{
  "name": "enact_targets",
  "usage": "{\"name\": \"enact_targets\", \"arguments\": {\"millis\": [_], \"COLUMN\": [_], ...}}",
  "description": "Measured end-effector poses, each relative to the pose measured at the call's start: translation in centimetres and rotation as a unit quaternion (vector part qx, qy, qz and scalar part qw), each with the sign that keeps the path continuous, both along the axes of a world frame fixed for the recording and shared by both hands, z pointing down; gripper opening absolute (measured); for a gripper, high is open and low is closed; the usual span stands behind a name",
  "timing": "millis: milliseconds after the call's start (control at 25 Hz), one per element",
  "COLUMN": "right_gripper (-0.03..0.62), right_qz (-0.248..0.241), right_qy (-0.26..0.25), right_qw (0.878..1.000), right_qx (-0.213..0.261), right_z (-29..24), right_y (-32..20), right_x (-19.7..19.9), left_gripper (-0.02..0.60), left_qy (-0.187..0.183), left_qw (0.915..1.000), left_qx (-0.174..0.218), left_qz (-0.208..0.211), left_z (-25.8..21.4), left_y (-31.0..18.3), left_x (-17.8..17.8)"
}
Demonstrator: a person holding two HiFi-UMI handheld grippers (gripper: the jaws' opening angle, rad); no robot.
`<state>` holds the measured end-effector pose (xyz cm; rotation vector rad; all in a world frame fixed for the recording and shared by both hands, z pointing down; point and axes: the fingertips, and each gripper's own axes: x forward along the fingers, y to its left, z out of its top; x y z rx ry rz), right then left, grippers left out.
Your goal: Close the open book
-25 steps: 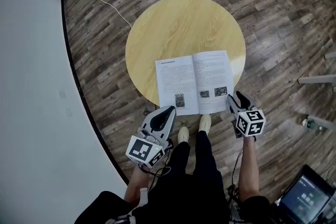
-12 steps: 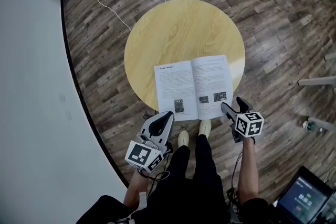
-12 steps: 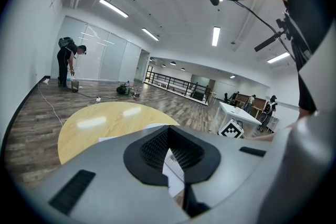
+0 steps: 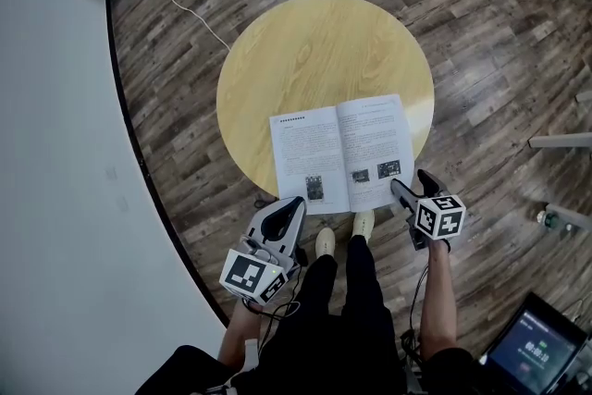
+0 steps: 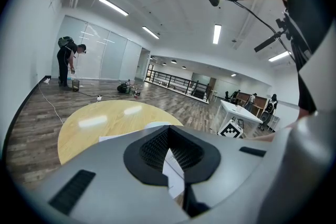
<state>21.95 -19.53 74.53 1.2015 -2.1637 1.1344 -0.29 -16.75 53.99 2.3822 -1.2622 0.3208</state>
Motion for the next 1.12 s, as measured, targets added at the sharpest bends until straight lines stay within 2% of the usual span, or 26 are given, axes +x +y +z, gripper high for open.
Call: {"name": "enact_targets", "arguments": {"millis": [400, 440, 480, 560, 760, 1120], "right_gripper": [0.313, 0.302, 0.254, 0.236, 0.142, 0.058], "right_qz": [-0.004, -0.006, -0.009, -0.011, -0.001, 0.018], "right_qy": [-0.025, -0.024, -0.022, -0.018, -0.011, -0.016], "right_qw": [1.000, 1.000, 1.000, 1.000, 1.000, 1.000], "right_qx": [-0.017, -0.016, -0.015, -0.014, -0.007, -0.002], "right_z": [0.1, 0.1, 0.1, 0.1, -0.1, -0.7], "right_y": [0.2, 0.2, 0.3, 0.5, 0.4, 0.2], "right_x": [-0.3, -0.4, -0.4, -0.4, 0.3, 0.8], "left_gripper": [-0.002, -0.002, -0.002, -0.002, -0.002, -0.002], "left_qy": [-0.002, -0.002, -0.002, -0.002, -0.002, -0.001], "left_qw": [1.0000, 1.0000, 1.0000, 1.0000, 1.0000, 1.0000], "left_qx": [0.000, 0.000, 0.001, 0.000, 0.001, 0.004], "left_qz": [-0.003, -0.003, -0.003, -0.002, -0.002, -0.002], "left_z": [0.1, 0.1, 0.1, 0.1, 0.1, -0.1], "left_y": [-0.1, -0.1, -0.1, 0.0, 0.0, 0.1], "left_x": [-0.1, -0.2, -0.2, -0.2, -0.1, 0.0]}}
